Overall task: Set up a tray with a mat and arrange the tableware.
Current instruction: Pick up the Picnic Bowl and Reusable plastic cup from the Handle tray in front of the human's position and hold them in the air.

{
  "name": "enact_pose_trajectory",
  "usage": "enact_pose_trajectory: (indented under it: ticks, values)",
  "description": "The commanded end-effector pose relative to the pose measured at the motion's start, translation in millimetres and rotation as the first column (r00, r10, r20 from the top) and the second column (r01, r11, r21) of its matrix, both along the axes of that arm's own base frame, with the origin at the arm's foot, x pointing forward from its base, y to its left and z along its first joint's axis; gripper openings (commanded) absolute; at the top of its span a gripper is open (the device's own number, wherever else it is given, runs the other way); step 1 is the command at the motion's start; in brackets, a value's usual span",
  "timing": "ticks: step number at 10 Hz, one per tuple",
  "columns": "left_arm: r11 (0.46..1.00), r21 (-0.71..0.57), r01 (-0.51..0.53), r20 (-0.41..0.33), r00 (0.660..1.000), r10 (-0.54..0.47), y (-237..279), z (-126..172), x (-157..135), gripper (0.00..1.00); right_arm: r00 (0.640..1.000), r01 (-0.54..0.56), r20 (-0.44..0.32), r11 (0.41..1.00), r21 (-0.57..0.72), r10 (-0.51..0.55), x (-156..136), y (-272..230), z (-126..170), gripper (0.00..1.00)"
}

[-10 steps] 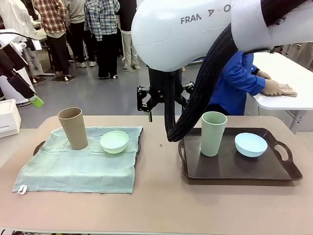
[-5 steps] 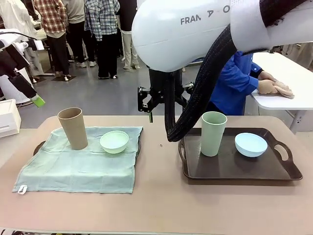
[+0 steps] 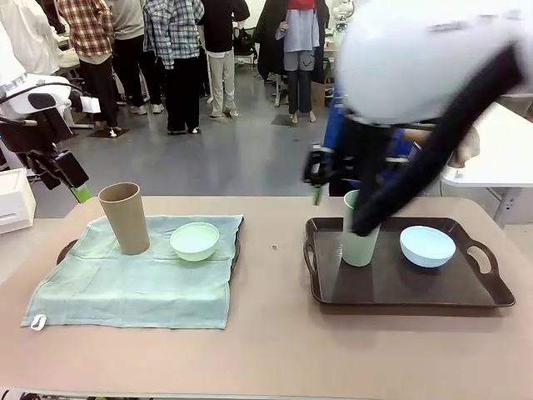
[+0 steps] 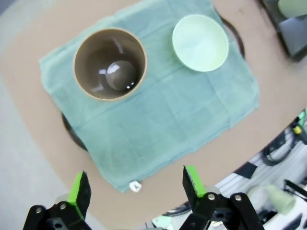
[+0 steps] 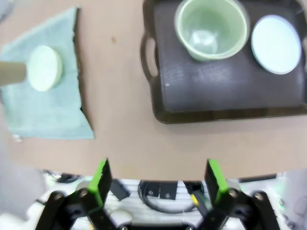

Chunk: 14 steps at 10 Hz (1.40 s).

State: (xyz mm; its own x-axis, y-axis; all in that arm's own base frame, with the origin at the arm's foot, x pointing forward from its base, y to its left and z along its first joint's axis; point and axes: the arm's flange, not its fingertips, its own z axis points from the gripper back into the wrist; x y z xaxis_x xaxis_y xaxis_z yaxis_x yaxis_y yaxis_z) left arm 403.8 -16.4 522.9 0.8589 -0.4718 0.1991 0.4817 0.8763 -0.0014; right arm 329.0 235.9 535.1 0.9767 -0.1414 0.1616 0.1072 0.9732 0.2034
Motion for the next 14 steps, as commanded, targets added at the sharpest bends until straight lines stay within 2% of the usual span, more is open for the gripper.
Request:
enact_pose_trajectory:
  ticks: [1, 2, 3, 4, 5, 6, 12, 13, 14]
  values:
    - [0.995, -0.102, -0.005, 0.005, 1.000, 0.006, 11.4, 8.0, -9.1, 1.00, 0.998, 0.026, 0.062, 0.994, 0.102, -0.032, -51.6, -61.0, -16.3, 1.00]
    - [0.988, -0.155, 0.010, -0.013, 1.000, -0.012, 19.3, 15.7, -7.2, 1.00, 0.996, 0.046, 0.067, 0.991, 0.123, -0.055, -65.2, -75.1, -21.8, 1.00]
    - [0.999, -0.034, -0.015, -0.001, 1.000, 0.015, 6.1, 3.0, -2.6, 1.00, 0.996, 0.029, 0.083, 0.995, 0.091, -0.036, -77.1, -82.1, -27.2, 1.00]
    - [0.999, -0.034, -0.015, -0.001, 1.000, 0.015, 6.1, 3.0, -2.6, 1.00, 0.993, 0.045, 0.103, 0.994, 0.101, -0.055, -82.3, -84.7, -28.8, 1.00]
    - [0.999, -0.034, -0.015, -0.001, 1.000, 0.015, 6.1, 3.0, -2.6, 1.00, 0.990, 0.084, 0.102, 0.991, 0.108, -0.095, -81.3, -82.6, -29.1, 1.00]
    - [0.999, -0.034, -0.015, -0.001, 1.000, 0.015, 6.1, 3.0, -2.6, 1.00, 0.994, 0.061, 0.085, 0.993, 0.099, -0.070, -70.8, -84.6, -14.3, 1.00]
    - [0.999, -0.034, -0.015, -0.001, 1.000, 0.015, 6.1, 3.0, -2.6, 1.00, 0.994, 0.061, 0.085, 0.993, 0.099, -0.070, -70.8, -84.6, -14.3, 1.00]
    - [0.999, -0.050, 0.001, -0.012, 1.000, -0.002, 7.3, 4.6, -3.2, 1.00, 0.991, 0.082, 0.099, 0.993, 0.080, -0.090, -71.5, -85.5, -9.6, 1.00]
    - [0.998, -0.053, 0.038, -0.022, 0.999, -0.039, 10.8, 1.7, -6.1, 1.00, 0.992, 0.061, 0.102, 0.996, 0.065, -0.068, -60.1, -108.3, -3.2, 1.00]
